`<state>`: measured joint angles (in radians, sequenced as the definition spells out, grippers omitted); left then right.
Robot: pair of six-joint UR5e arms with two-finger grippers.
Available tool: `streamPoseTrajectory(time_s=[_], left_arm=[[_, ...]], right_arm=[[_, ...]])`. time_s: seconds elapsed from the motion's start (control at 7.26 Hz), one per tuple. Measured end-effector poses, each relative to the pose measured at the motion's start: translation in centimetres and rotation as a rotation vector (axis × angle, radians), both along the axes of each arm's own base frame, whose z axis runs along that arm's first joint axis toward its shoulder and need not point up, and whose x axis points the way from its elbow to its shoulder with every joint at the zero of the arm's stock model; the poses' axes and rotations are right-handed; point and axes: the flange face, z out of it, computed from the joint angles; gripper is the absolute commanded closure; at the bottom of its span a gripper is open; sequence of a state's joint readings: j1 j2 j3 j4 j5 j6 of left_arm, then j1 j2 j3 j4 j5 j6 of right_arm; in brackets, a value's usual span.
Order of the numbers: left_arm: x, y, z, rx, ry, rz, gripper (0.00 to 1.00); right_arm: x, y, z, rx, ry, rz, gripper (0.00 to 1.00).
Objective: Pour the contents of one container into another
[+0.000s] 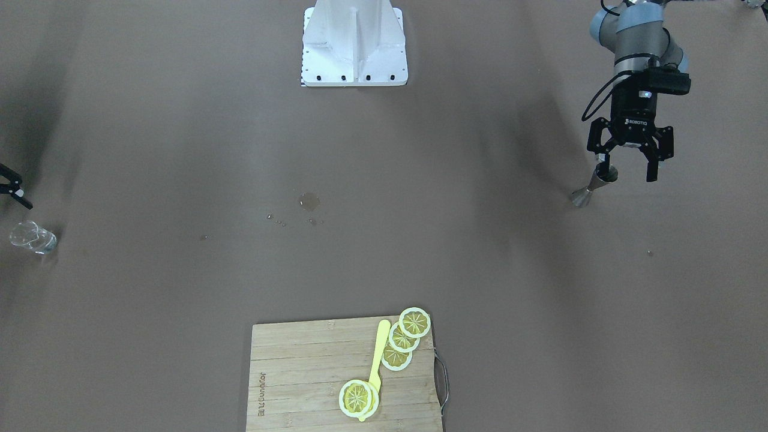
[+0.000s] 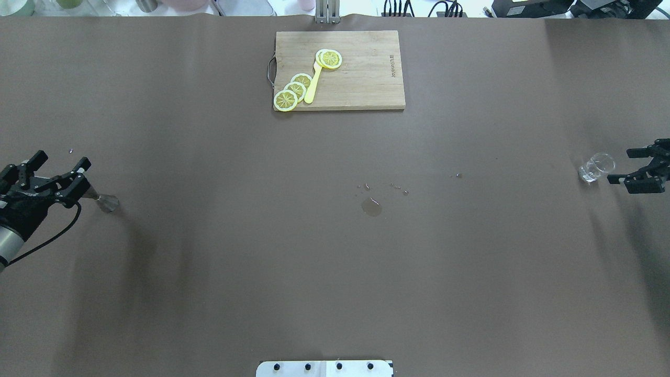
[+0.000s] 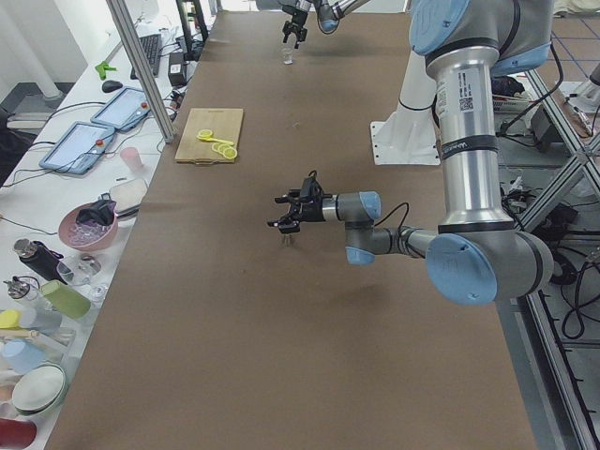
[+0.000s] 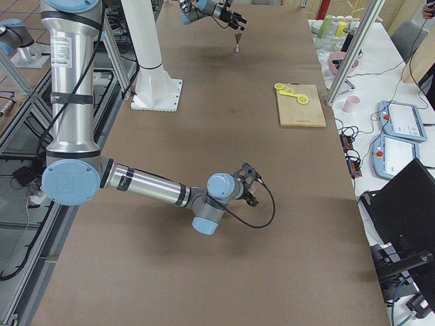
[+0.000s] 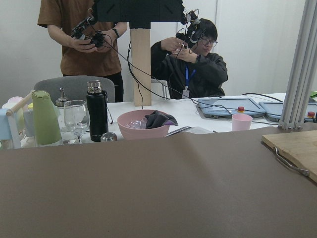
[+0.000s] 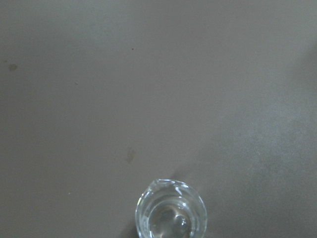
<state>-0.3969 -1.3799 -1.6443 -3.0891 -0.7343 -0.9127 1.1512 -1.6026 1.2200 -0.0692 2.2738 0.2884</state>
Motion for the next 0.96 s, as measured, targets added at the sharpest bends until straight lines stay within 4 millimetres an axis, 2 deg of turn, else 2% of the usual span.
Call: streamPoseTrajectory(time_s=[0.55, 0.69, 0.96], left_arm=[[3.4, 1.3, 2.4, 0.027, 0.025, -0.029, 0.05], [4.3, 1.4, 2.8, 0.031, 0.033, -0.03, 0.05], [5.2, 1.4, 4.3, 0.036, 0.042, -0.04, 0.05]], right_arm=[[-1.7, -1.2, -0.8, 0.037, -0.001, -0.012, 0.0], [-1.9, -1.4, -0.6, 0.048, 0.005, -0.019, 0.0], [-2.2, -1.7, 1.2, 0.083, 0.007, -0.032, 0.0]])
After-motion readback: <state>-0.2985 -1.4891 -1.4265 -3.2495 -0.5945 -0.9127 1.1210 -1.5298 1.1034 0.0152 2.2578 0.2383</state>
